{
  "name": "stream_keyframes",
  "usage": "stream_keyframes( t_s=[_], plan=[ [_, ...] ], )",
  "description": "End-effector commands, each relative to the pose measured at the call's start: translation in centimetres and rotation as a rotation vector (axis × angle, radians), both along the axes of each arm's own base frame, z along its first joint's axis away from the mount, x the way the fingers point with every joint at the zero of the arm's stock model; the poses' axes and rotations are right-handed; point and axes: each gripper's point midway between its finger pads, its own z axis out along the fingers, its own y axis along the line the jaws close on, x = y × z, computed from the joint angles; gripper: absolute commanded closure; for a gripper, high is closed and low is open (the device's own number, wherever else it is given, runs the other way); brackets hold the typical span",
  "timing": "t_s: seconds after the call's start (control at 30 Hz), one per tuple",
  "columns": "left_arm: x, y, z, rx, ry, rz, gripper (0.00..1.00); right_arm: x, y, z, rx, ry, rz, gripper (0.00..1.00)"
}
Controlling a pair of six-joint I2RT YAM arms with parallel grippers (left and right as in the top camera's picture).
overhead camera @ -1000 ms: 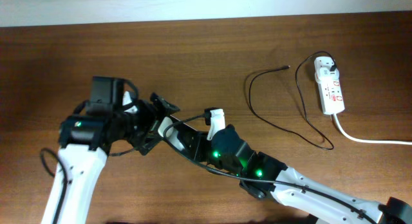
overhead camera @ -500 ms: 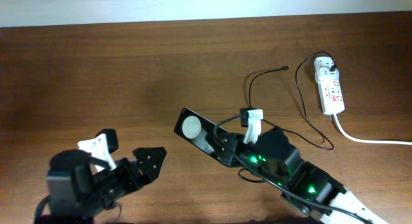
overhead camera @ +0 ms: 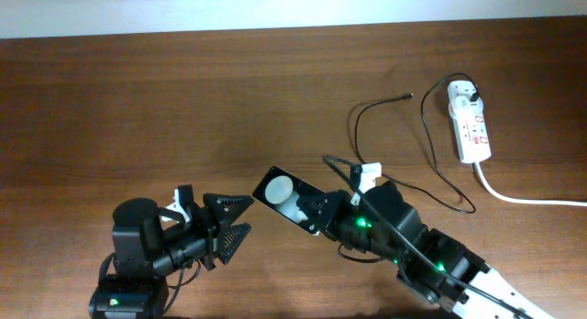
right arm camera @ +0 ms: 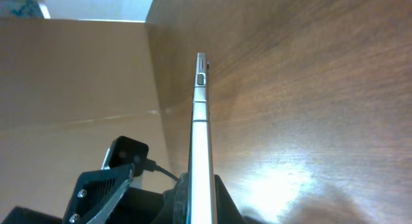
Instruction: Plug charger to phone and switch on socket
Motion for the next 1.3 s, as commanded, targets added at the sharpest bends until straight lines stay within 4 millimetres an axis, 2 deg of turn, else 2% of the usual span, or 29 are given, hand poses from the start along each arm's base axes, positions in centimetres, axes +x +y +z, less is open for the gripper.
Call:
stream_keyframes(
  t_s=[0.0,0.07,0.13,0.2,0.23,0.3,0.53,0.57,0.63,0.8,0.93,1.2,1.27],
  plan=[
    [0.0,0.1,0.0,-0.055,0.079,0.053,0.34,-0.6,2.1,1.8,0.128,0.060,-0.002,0.96],
    [0.0,0.1,0.0,-0.057,0.083,0.055,0.35,-0.7,3.8,2.9,0.172,0.017,0.030,0.96],
    [0.0,0.2,0.0,-0.066,0.096,0.063,0.37,-0.8,4.8,3.0,0.195,0.018,0.044,0.96],
    [0.4,0.5,-0.2,-0.064,0.112,0.099,0.45,-1.4,6.0,1.4,0.209,0.132,0.029,0.96],
    [0.7,0.7,-0.2,-0.055,0.103,0.114,0.45,-1.5,6.3,1.0,0.204,0.145,0.031,0.96],
    [1.1,1.2,-0.4,-0.035,0.094,0.146,0.46,-1.7,6.7,1.2,0.216,0.141,0.046,0.96],
    [2.0,2.1,-0.7,0.003,0.078,0.209,0.56,-2.5,7.3,1.8,0.278,0.219,0.068,0.96],
    [2.1,2.2,-0.8,0.009,0.080,0.217,0.63,-2.6,7.3,1.8,0.279,0.222,0.075,0.96],
    [2.3,2.4,-1.0,0.016,0.085,0.227,0.67,-2.8,7.4,1.9,0.283,0.226,0.087,0.96],
    [2.5,2.4,-1.5,0.021,0.102,0.230,0.72,-2.9,7.5,1.9,0.310,0.282,0.066,0.96],
    [3.4,2.3,-0.3,0.009,0.038,0.230,0.77,-2.7,7.4,2.0,0.338,0.328,0.033,0.96],
    [3.2,0.8,-0.1,0.014,0.032,0.209,0.83,-2.3,7.6,2.8,0.369,0.305,0.027,0.96],
    [3.2,0.5,0.0,0.021,0.020,0.205,0.91,-2.4,7.6,2.8,0.369,0.305,0.030,0.96]
  ],
)
